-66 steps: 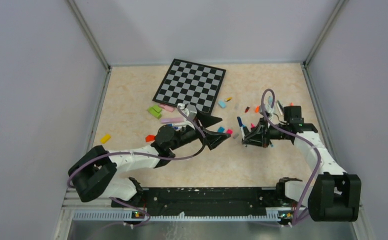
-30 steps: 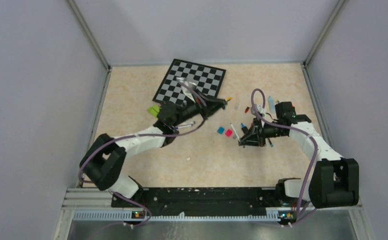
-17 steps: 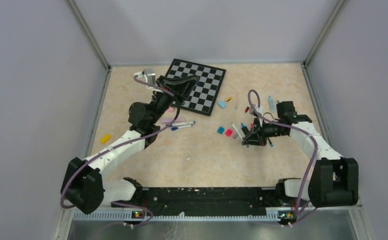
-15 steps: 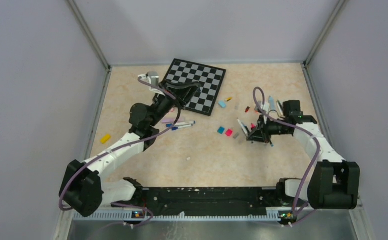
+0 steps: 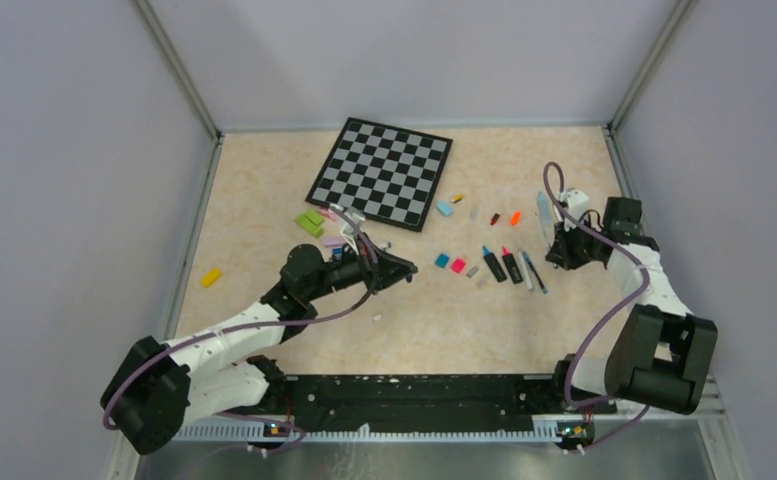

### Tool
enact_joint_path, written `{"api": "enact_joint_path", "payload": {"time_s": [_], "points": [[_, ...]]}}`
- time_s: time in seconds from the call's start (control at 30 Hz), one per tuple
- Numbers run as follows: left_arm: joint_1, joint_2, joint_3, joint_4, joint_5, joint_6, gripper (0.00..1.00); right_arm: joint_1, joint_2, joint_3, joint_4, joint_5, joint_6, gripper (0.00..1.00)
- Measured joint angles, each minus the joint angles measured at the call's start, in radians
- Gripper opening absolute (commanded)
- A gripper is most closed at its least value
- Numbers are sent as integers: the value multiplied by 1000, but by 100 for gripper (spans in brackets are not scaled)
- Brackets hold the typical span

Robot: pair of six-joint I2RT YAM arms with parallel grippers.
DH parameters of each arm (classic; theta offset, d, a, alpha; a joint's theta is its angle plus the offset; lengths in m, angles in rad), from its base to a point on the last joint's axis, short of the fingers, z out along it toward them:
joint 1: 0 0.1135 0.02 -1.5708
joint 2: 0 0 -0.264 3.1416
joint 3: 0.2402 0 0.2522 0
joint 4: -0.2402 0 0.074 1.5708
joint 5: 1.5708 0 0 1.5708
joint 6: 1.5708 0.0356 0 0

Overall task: Open the pen caps
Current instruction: Place the pen at the center of the board.

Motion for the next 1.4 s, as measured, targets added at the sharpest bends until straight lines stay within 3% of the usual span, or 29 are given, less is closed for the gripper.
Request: {"api": "enact_joint_path", "payload": {"time_s": [0.3, 0.47, 0.97, 1.4], "points": [[-156, 83, -30, -47, -40, 27, 0, -17, 163, 2, -7, 149, 5, 2], [-170, 126, -63, -39, -53, 23, 0, -18, 204, 3, -20, 166, -3, 5], [-184, 142, -106, 5, -80, 14, 0, -18, 283, 47, -84, 161, -21, 26], [-207, 217, -106, 5, -95, 2, 0, -28, 260, 50, -105, 149, -17, 30]]}}
